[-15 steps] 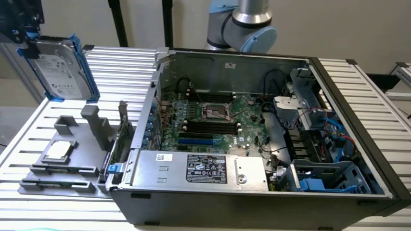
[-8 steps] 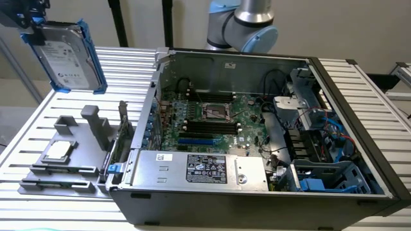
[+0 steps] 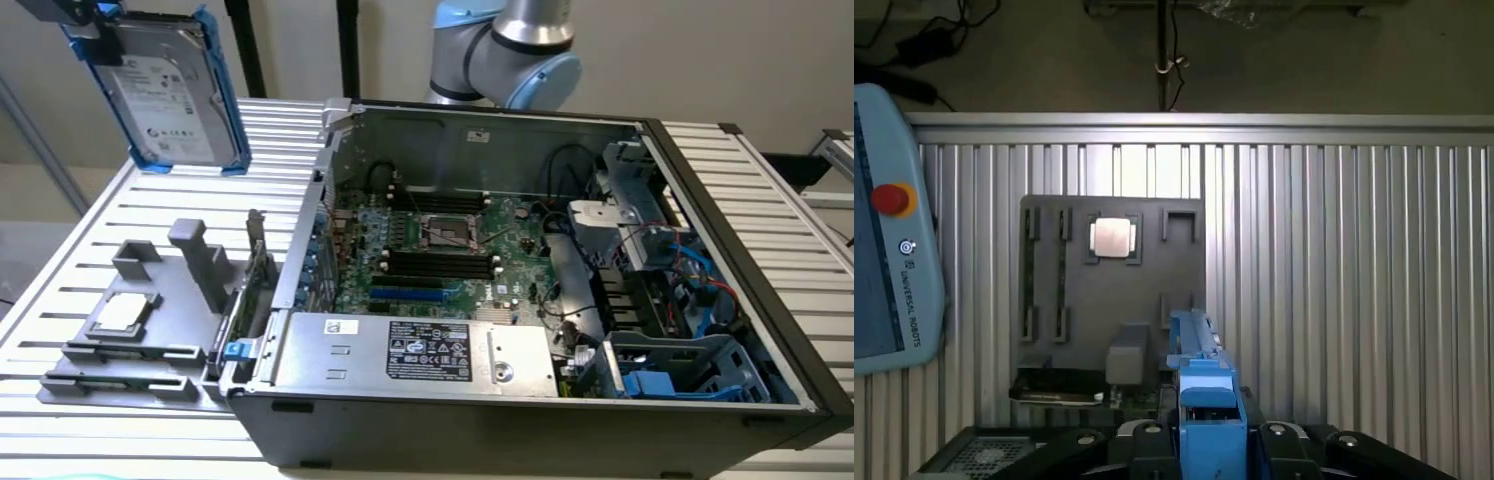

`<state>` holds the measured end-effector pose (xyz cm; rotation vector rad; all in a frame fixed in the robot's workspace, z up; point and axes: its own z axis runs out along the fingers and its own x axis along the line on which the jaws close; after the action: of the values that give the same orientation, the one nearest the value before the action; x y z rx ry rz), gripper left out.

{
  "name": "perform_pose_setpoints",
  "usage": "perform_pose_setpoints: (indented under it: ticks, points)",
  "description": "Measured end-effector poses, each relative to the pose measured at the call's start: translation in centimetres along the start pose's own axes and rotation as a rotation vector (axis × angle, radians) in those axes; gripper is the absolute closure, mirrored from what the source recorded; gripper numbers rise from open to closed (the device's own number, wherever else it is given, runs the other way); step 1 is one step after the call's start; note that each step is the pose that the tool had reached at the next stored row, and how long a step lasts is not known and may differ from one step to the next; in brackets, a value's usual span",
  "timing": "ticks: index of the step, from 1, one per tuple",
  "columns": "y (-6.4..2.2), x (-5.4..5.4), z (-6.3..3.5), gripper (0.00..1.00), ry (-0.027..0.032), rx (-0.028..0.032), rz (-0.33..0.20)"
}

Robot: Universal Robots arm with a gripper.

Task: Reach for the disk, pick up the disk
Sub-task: 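Pick up the disk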

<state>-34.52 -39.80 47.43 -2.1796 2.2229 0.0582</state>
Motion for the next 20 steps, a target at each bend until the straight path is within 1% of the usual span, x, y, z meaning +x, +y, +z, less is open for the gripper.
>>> perform_pose_setpoints:
  ticks: [4, 7, 13, 20]
  points:
    - [-1.81, 0.2, -1.14, 0.67, -0.0053, -0.0001, 0.0]
    - [-3.17, 0.5, -1.66, 0.67, -0.0086, -0.0002, 0.0]
    - [-5.89, 0.9, -2.29, 0.67, -0.0134, -0.0002, 0.0]
    - [-9.1, 1.5, -2.58, 0.67, -0.0149, -0.0003, 0.0]
